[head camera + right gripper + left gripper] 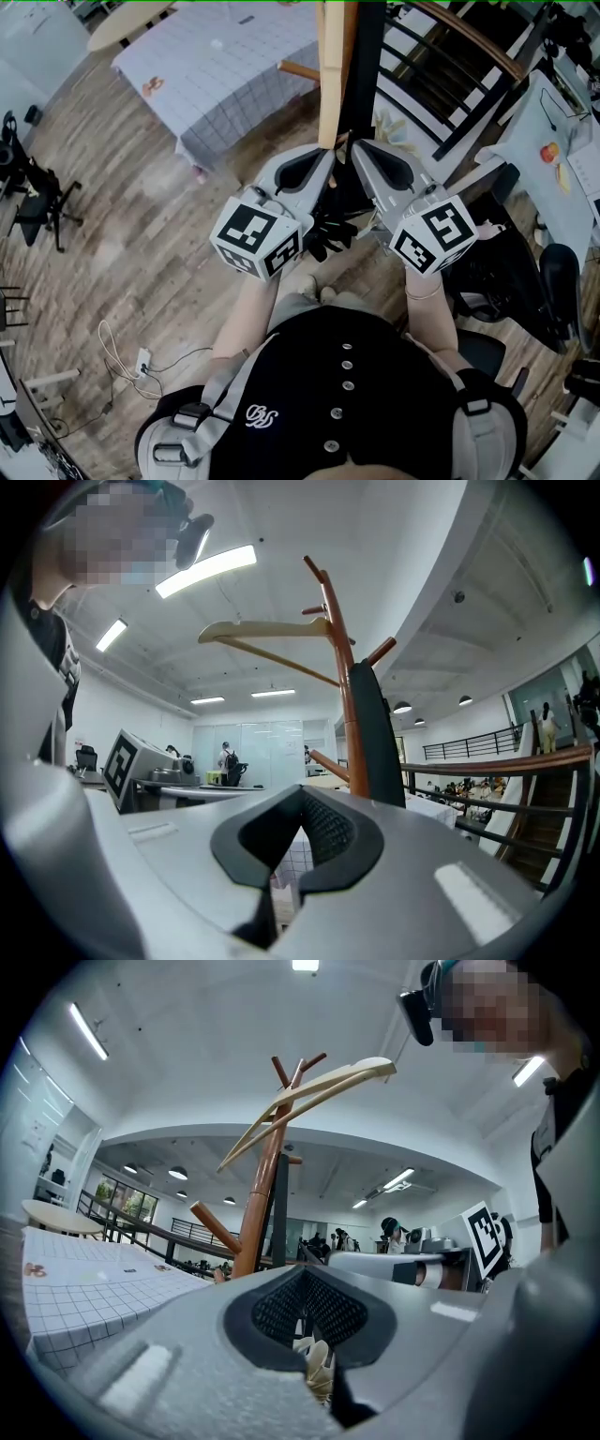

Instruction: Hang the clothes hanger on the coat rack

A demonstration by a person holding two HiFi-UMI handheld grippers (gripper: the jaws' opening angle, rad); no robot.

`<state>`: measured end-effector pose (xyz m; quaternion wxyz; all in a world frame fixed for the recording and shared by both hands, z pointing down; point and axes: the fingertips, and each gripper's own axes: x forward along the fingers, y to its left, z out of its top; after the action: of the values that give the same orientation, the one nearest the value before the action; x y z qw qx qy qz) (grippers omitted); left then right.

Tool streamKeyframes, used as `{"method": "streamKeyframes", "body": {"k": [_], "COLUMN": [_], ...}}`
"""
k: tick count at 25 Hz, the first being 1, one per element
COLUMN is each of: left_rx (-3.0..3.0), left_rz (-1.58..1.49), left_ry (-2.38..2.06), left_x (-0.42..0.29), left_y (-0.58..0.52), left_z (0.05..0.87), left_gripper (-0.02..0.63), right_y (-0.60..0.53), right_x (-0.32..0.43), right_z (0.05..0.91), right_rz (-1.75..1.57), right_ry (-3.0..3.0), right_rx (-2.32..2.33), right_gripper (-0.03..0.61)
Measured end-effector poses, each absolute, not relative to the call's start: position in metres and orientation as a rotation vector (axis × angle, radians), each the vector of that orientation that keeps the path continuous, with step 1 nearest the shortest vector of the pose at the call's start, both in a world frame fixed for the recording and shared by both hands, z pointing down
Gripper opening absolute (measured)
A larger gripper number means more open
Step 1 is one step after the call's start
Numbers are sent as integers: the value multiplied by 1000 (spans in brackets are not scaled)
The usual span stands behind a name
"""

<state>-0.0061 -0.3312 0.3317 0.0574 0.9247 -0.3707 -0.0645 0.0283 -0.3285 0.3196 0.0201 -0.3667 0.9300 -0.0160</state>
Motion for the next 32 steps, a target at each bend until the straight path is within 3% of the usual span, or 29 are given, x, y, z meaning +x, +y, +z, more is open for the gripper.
{"method": "streamKeyframes", "body": {"k": [32], "left_rx": [2798], "left_rz": [-181], "left_ry": [-1161], "left_x": [-11], "left_y": [-333], "left_z": [327], "left_gripper": [-2], "right_y": [-323], "right_x": [14], "right_z": [325], "right_rz": [-26], "right_ry": [2975], "right_rx": [-1037], "right_gripper": [0]}}
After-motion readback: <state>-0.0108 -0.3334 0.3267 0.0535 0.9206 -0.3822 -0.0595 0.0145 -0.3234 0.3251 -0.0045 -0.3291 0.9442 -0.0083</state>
